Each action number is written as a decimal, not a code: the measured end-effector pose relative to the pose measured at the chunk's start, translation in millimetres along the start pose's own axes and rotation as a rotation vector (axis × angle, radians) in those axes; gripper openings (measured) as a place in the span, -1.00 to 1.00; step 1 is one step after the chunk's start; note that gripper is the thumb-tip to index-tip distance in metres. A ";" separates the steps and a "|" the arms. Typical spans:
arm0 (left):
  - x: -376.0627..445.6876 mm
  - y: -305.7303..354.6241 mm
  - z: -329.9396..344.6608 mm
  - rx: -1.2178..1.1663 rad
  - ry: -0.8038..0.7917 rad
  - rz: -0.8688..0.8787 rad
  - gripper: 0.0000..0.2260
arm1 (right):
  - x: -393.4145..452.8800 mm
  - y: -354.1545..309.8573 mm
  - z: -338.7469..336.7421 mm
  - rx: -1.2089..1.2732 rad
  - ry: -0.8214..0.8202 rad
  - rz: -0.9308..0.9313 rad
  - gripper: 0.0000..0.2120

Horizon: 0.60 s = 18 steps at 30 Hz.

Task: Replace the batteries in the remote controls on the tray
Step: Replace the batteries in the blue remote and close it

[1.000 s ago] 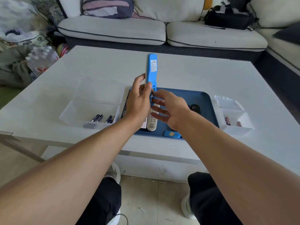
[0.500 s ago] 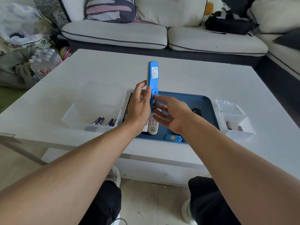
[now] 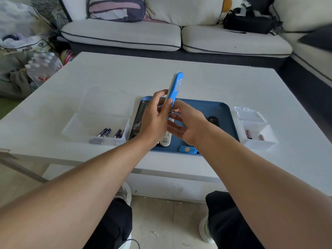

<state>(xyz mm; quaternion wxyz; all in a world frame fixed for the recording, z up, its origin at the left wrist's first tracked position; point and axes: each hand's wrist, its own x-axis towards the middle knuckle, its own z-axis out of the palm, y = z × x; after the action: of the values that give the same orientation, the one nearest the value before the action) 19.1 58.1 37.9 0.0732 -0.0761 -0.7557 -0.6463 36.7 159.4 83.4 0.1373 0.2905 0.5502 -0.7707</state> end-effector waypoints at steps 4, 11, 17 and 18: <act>2.9 4.0 2.6 -0.122 0.065 -0.112 -0.85 | 2.9 3.5 0.1 -0.092 0.039 -0.122 -0.90; 10.5 5.1 -2.5 -0.360 0.085 -0.329 -0.84 | 6.7 6.4 -5.3 -0.531 0.033 -0.392 -0.84; 14.8 3.7 -10.7 -0.331 0.040 -0.374 -0.81 | 5.6 -4.5 -12.1 -0.348 -0.016 -0.400 -0.95; 15.6 3.4 -13.2 -0.322 0.028 -0.393 -0.79 | 5.1 -7.9 -13.0 -0.260 -0.028 -0.373 -0.94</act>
<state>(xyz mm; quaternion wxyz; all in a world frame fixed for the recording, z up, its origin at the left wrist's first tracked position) 4.7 45.9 46.5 -0.0565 0.0704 -0.6423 -0.7611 32.3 174.8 83.5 0.0362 0.1530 0.6871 -0.7093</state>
